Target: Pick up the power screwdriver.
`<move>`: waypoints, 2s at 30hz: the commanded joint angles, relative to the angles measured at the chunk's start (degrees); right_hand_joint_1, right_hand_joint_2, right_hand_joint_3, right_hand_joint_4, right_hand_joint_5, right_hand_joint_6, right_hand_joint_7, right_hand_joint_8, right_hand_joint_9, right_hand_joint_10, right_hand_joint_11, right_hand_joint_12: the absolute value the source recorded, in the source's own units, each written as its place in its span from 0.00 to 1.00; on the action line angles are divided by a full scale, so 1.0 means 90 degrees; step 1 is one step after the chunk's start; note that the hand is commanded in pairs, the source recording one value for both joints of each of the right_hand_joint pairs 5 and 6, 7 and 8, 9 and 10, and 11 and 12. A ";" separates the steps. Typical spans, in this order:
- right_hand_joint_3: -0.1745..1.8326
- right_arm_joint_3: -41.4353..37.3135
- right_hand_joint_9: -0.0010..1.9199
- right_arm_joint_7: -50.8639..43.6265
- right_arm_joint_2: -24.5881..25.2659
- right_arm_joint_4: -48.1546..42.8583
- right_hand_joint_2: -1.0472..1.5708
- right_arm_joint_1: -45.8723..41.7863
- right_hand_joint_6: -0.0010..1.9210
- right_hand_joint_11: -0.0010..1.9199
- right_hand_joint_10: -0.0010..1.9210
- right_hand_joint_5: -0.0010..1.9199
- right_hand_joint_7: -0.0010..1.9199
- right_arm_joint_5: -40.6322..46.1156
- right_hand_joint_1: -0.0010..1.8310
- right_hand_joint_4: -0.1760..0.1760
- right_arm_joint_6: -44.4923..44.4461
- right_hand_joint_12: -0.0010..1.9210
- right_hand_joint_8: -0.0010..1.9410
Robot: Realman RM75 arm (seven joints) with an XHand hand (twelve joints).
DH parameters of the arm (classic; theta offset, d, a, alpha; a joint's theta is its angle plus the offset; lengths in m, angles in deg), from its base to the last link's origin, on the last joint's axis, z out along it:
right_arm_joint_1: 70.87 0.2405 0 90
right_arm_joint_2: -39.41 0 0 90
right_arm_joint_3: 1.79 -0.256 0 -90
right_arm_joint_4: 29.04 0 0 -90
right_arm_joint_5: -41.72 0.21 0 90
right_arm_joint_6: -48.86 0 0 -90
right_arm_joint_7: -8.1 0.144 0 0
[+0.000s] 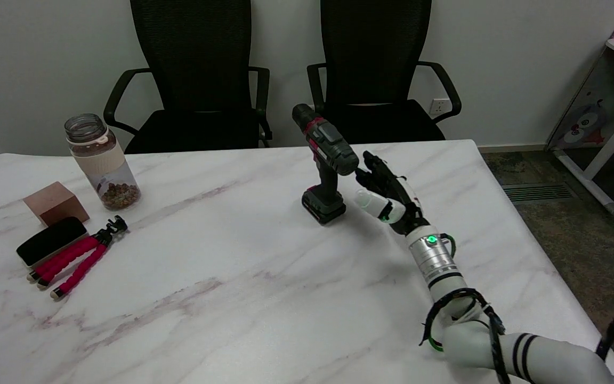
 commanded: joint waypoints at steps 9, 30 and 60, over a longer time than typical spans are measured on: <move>0.40 0.0449 0.10 -0.0068 0.1161 -0.1516 0.37 0.1313 0.00 0.06 0.10 0.00 0.00 -0.0083 0.45 0.42 0.0156 0.06 0.00; 0.37 0.0450 0.04 -0.0664 0.1161 -0.1527 0.39 0.1664 0.00 0.00 0.04 0.00 0.00 -0.0122 0.45 0.41 0.0535 0.00 0.00; 0.34 0.0420 0.12 -0.1054 0.1142 -0.1449 0.51 0.1713 0.00 0.24 0.12 0.00 0.00 -0.0063 0.50 0.30 0.0947 0.24 0.00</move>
